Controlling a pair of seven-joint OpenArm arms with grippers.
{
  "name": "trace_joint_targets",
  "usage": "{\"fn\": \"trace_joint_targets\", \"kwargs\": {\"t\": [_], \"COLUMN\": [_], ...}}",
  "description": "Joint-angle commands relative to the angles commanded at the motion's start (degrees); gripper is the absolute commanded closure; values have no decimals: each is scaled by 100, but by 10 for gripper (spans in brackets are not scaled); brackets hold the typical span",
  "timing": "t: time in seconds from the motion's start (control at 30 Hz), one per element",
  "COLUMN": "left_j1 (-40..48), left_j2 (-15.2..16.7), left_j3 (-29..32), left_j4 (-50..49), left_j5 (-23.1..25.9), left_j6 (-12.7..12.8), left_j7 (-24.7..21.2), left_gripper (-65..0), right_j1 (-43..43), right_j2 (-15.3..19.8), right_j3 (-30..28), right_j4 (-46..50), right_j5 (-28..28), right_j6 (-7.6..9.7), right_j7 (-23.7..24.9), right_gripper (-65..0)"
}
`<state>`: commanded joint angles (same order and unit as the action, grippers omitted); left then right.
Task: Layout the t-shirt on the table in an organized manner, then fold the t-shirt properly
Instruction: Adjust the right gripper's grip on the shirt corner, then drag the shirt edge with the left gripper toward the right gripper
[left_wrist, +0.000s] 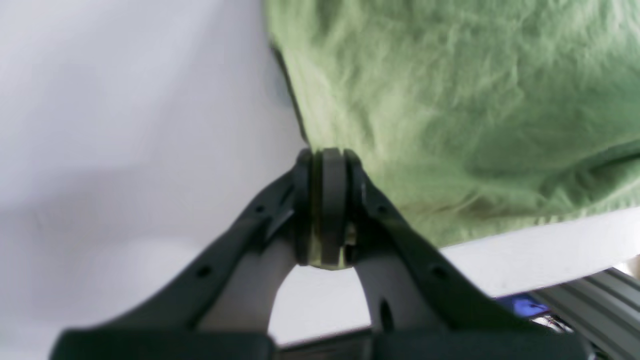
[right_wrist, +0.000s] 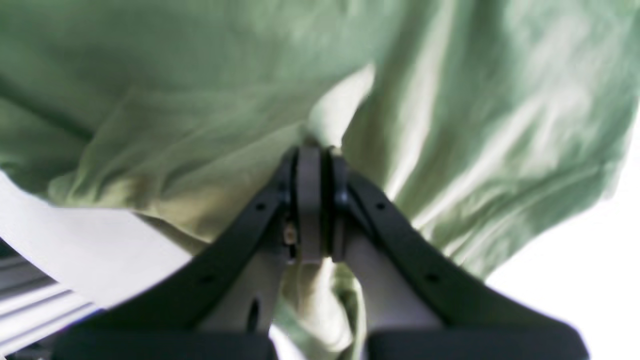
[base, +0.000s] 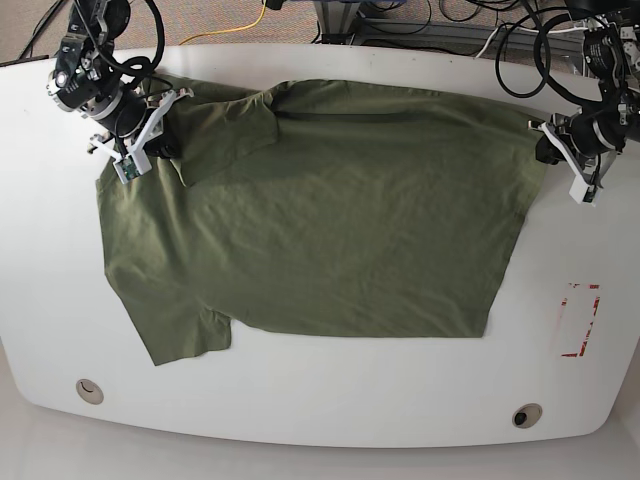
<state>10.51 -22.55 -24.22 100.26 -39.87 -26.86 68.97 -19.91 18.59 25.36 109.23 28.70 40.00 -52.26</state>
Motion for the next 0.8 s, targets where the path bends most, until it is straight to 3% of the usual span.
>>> {"fn": "trace_joint_targets", "kwargs": {"t": [0.37,0.8], "left_j1": [-633,-1670], "left_j2": [0,18], "left_j3": [114,141], "left_j4": [-914,-853], "left_j5": [-9,-44], "left_j6": [0,-18], "left_j7": [624,897], "left_gripper": [0,0], "right_j1": [193,624], "right_j2": [97,255], "right_j3": [448,554], "right_j4": [-18,-35], "right_j5": [35,53], "right_j6": [0,0], "right_j7": [0,0], "right_gripper": [-16,-16]}}
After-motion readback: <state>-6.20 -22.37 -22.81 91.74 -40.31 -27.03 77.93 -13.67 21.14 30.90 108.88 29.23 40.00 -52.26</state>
